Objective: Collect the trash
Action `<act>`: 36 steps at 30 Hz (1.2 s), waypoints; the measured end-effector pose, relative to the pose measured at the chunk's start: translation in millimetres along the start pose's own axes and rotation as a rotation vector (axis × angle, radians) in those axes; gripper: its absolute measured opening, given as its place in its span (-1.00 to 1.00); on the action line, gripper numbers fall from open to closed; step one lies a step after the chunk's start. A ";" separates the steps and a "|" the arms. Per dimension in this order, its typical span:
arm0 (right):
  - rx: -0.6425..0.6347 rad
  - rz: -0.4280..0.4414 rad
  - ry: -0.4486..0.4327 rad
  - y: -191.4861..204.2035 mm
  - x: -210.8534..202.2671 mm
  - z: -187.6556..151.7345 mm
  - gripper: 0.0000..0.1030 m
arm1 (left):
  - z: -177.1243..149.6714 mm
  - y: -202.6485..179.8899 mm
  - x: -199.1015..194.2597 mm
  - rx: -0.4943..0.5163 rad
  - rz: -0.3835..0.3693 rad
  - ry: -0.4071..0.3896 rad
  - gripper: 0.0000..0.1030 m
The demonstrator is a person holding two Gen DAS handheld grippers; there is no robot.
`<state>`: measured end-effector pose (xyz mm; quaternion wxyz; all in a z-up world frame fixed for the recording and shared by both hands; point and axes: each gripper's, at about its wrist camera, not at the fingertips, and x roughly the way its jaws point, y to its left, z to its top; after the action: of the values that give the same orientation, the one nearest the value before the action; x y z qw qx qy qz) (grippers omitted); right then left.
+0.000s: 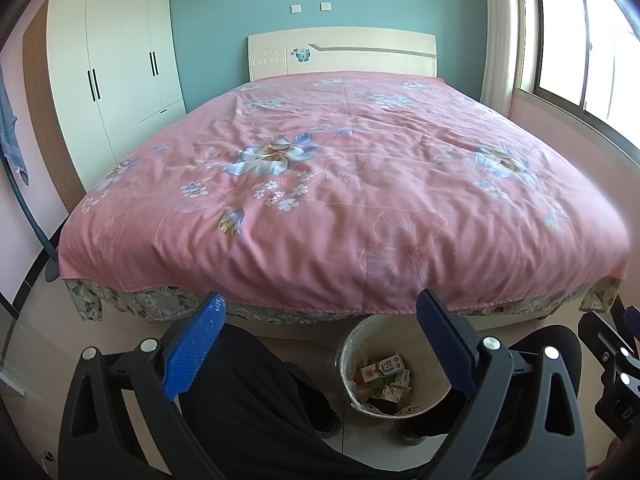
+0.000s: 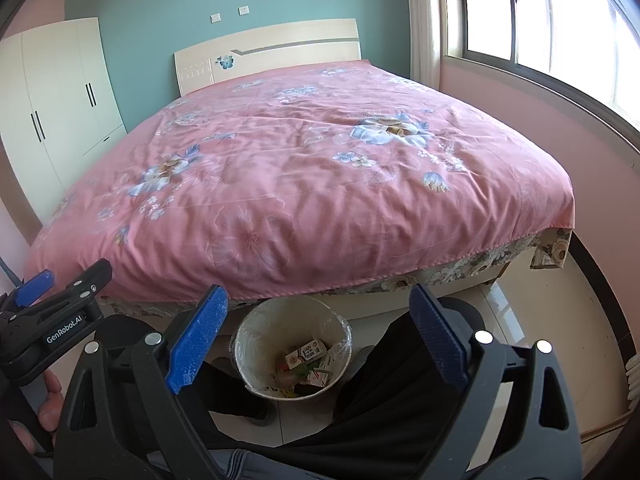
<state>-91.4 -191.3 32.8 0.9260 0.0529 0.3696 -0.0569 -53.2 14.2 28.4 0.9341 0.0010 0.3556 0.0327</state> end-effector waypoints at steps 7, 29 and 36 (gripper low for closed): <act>0.000 -0.001 -0.001 -0.2 0.2 0.5 0.76 | 0.1 -0.8 0.0 0.002 0.000 -0.001 0.90; -0.001 0.002 0.002 -0.2 1.0 -0.6 0.76 | 0.0 -2.9 0.1 0.006 -0.001 0.001 0.90; 0.000 0.003 0.002 -0.5 1.1 -0.2 0.76 | -0.4 -4.7 -0.2 0.014 -0.011 0.001 0.90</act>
<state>-90.8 -191.9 31.9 0.9256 0.0535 0.3705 -0.0556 -53.3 9.5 28.0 0.9341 0.0054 0.3561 0.0249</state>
